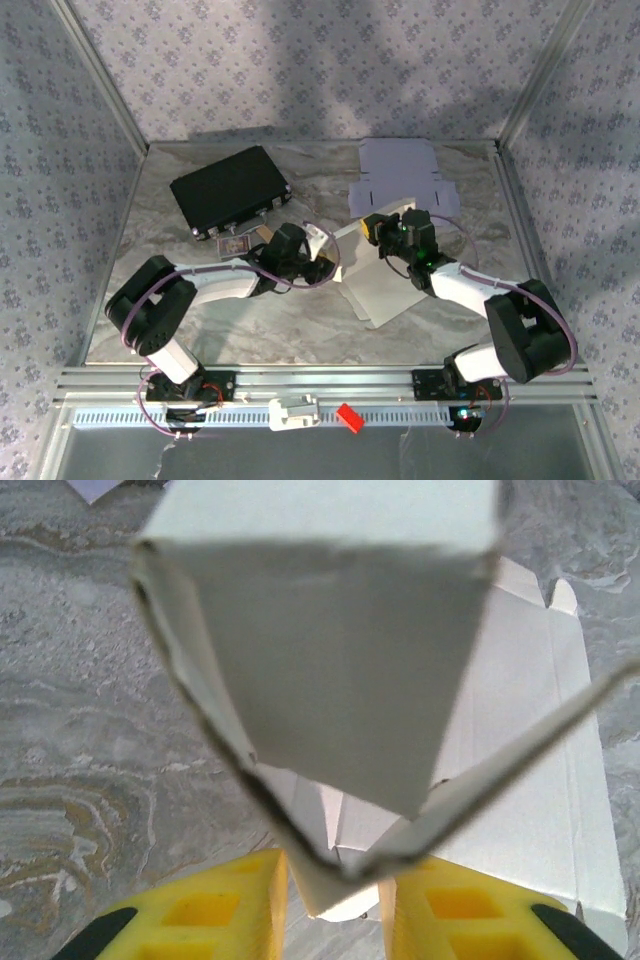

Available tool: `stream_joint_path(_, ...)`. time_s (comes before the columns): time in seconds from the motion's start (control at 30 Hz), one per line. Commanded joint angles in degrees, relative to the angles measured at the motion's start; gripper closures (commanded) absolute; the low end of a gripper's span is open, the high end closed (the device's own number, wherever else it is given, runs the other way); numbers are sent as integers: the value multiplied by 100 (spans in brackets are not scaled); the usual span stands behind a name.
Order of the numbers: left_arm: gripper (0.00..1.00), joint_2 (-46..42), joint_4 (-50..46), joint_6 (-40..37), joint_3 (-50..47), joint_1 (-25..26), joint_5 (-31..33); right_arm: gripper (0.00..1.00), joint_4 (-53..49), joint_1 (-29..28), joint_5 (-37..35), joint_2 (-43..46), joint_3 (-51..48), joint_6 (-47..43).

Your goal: Fold the paper box

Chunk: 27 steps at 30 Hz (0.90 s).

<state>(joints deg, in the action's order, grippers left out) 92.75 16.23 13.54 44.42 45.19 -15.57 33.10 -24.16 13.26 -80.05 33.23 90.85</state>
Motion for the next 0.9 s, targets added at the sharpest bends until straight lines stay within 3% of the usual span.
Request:
stream_joint_path(0.0, 70, 55, 161, 26, 181, 85, 86, 100, 14, -113, 101, -48, -133, 191)
stream_joint_path(0.23, 67, 96, 131, 64, 227, 157, 244, 100, 79, -156, 46, -15, -133, 286)
stream_joint_path(0.37, 64, 127, 107, 362, 214, 183, 735, 100, 112, -210, -59, 56, -202, 314)
stream_joint_path(0.87, 65, 279, -180, 439, 331, 460, 1790, 100, 1523, -396, -447, -28, -728, 416)
